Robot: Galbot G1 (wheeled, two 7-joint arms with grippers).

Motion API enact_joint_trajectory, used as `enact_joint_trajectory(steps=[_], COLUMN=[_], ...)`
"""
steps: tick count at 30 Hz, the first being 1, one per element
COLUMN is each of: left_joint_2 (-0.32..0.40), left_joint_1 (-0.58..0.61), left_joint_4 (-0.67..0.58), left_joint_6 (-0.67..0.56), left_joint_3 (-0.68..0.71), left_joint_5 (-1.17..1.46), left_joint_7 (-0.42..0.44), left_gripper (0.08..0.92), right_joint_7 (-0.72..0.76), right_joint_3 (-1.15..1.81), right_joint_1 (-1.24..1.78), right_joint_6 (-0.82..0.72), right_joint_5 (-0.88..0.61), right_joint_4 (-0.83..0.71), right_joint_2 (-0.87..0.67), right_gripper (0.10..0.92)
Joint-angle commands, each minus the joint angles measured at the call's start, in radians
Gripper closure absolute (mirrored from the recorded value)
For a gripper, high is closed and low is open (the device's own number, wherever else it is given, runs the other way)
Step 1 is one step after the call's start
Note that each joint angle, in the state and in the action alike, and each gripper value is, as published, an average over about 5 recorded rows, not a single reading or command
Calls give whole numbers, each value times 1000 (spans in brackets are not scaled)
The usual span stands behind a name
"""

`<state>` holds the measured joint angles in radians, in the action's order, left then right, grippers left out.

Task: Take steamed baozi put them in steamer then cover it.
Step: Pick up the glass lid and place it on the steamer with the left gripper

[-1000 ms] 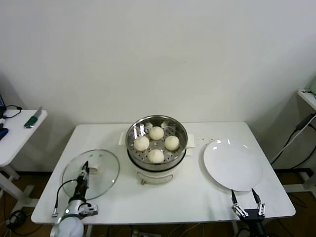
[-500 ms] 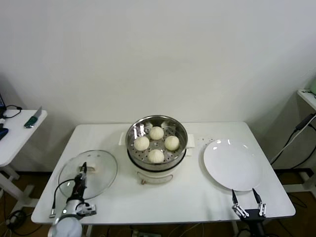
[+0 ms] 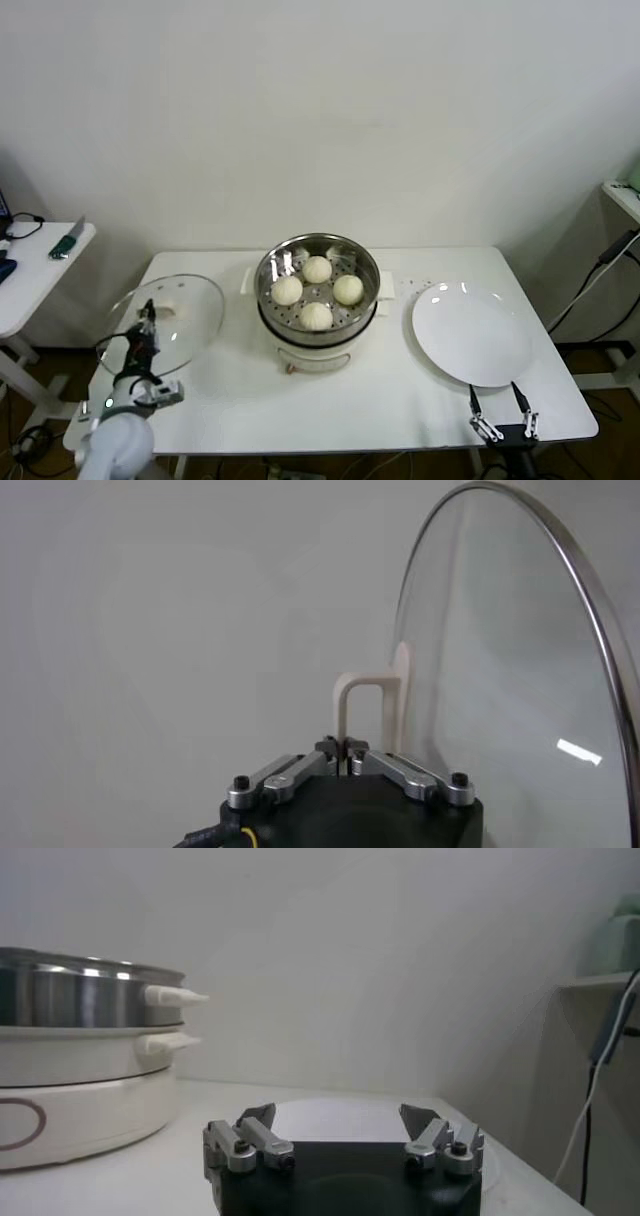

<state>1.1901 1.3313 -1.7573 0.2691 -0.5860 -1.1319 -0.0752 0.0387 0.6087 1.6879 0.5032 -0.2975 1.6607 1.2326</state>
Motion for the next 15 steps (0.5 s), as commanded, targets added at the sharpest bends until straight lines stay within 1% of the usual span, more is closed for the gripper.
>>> enact_joint_trajectory(steps=[1, 5, 9, 12, 15], left_joint_2=[-103, -129, -136, -124, -90], left_joint_1=[-14, -51, -117, -173, -236], left_joint_4=[-249, -289, -303, -309, -310], left_joint_6=[243, 332, 410, 455, 497], left_joint_3=[56, 135, 230, 315, 404], left_joint_5=[99, 92, 40, -13, -68], left_joint_7=[120, 151, 196, 234, 283], left_gripper=[872, 872, 872, 872, 872], right_joint_7=[-7, -6, -6, -6, -7], right_joint_3=[-5, -10, -13, -15, -16], right_joint_1=[-3, -7, -12, -16, -21], right_joint_6=[-7, -7, -8, -9, -8], right_joint_5=[20, 24, 28, 29, 27], right_joint_4=[3, 2, 2, 3, 4], right_joint_2=[1, 3, 7, 7, 6], right_gripper=[203, 203, 203, 203, 203])
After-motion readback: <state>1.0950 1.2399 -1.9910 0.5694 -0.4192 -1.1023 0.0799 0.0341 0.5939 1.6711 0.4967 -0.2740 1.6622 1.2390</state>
